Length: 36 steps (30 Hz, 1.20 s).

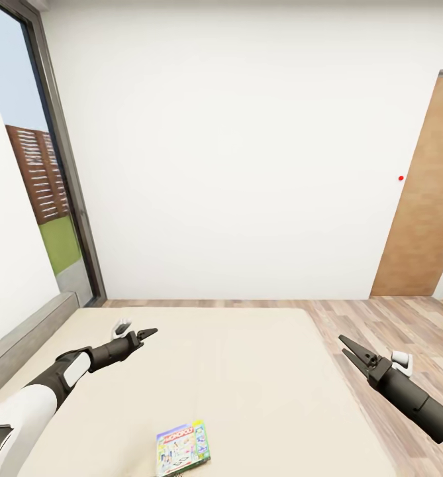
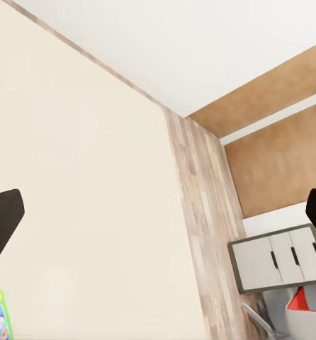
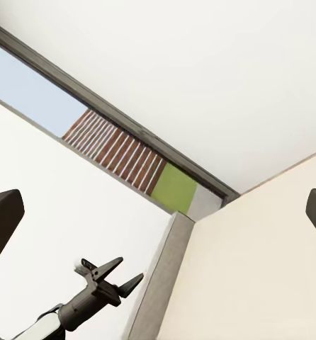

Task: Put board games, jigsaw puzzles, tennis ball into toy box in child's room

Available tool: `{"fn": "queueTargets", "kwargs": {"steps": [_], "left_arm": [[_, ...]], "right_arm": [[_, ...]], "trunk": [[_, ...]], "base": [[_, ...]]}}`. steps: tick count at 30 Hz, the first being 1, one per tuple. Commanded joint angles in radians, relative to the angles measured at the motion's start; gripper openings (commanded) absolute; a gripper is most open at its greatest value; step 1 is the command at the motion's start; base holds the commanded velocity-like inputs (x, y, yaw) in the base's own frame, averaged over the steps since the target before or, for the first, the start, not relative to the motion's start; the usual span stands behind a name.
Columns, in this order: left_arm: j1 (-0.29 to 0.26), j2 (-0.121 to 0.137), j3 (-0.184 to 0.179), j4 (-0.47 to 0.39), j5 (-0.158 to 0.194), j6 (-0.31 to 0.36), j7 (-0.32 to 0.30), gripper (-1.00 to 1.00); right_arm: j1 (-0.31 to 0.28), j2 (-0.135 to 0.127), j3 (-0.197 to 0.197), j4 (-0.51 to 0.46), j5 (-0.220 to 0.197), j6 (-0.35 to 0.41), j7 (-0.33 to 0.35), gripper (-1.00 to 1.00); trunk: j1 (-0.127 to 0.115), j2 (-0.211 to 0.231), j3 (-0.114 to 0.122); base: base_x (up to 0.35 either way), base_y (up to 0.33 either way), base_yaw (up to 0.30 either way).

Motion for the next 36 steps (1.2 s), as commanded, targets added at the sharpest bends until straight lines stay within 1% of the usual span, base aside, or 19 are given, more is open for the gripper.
{"fn": "queueTargets", "kwargs": {"steps": [1,25,33,36], "left_arm": [[0.0,0.0,0.003,0.0,0.003,0.008,-0.002,1.0],[0.0,0.0,0.004,0.0,0.0,0.008,0.002,1.0],[-0.001,-0.002,0.006,0.0,-0.002,0.012,0.022,1.0],[-0.001,-0.003,0.006,0.001,-0.003,0.013,0.043,1.0]], "right_arm": [[-0.001,0.0,-0.001,0.0,-0.002,0.006,0.002,1.0],[-0.001,0.0,-0.001,0.0,-0.001,0.006,0.0,1.0],[0.0,0.0,-0.001,-0.006,0.0,0.001,-0.003,1.0],[0.0,0.0,0.001,-0.008,0.001,-0.01,-0.009,1.0]], "trunk": [[0.0,-0.001,0.0],[0.0,-0.001,0.0],[0.0,-0.001,0.0],[0.0,-0.001,0.0]], "base": [[-0.045,0.029,0.0],[-0.025,0.017,0.0],[0.0,0.0,0.0],[0.0,0.0,0.0]]}}
